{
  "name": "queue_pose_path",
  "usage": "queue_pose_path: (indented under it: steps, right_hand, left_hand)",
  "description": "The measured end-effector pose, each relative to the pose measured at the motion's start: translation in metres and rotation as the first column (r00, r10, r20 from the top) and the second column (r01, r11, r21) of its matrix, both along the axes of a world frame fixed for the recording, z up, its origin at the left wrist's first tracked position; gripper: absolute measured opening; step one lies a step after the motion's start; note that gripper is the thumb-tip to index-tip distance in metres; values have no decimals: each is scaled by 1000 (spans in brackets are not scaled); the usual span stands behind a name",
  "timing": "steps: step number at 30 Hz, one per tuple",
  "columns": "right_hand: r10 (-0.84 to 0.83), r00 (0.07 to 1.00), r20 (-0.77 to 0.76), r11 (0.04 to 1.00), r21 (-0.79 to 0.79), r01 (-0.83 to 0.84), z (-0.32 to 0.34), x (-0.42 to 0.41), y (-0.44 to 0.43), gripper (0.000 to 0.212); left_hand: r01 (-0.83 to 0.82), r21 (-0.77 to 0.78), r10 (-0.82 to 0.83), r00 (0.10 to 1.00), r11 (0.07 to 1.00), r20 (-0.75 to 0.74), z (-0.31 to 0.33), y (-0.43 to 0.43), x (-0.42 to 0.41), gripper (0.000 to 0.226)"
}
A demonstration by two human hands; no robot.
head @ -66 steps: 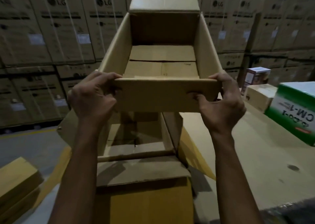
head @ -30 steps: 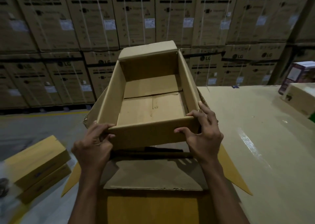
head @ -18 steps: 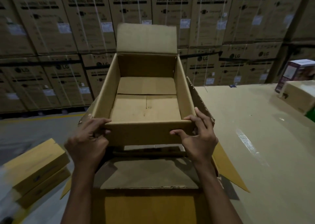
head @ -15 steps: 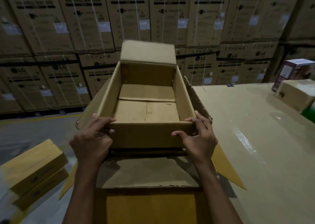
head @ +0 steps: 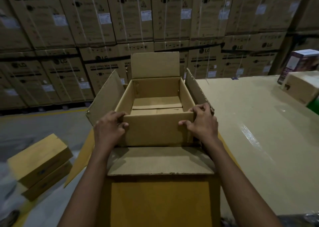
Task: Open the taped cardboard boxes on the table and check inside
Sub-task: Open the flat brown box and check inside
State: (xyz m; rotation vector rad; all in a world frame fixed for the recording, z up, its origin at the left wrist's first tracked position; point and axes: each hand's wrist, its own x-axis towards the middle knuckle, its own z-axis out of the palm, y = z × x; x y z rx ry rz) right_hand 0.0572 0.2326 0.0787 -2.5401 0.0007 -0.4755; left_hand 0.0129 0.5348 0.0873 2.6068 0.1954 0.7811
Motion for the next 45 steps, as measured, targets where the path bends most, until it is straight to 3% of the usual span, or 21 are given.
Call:
queue_pose_path:
  steps: [4,8,20,26,31,39,45]
  right_hand:
    - [1,1000,-31,999,-36,-3,-10,-3,0,65]
    - [17,984,-176,996,-88,-33,-29,-12,-1,90]
    - [82,983,-167,995,-42,-91,-45,-14,-8,95]
    - [44,998,-54,997,-59,-48,-48,-13,-5,85]
    - [42,998,-36,997,-69,-45,-51,-9,-8,83]
    - [47,992,-117,989,-133,-62,-63,-12,-13,77]
    - [49,999,-18,996,-80,-50,-62,-13,-12,70]
  left_hand:
    - [-31,-16,31,998,999,-46,0,-2,3,34]
    - [-15,13,17,984,1000,-175,-3,-3,-3,49]
    - [82,51,-64,956,995,-285,-8,-9,-2,40]
    - [51,27,-43,968,998,-249,-1,-9,3,19]
    - [-4,-55,-14,953,998,-304,10,-8,11,44]
    - [36,7,-32,948,999,-316,-10,-12,1,35]
    - [98,62,-76,955,993,-286,-19,-15,-4,33]
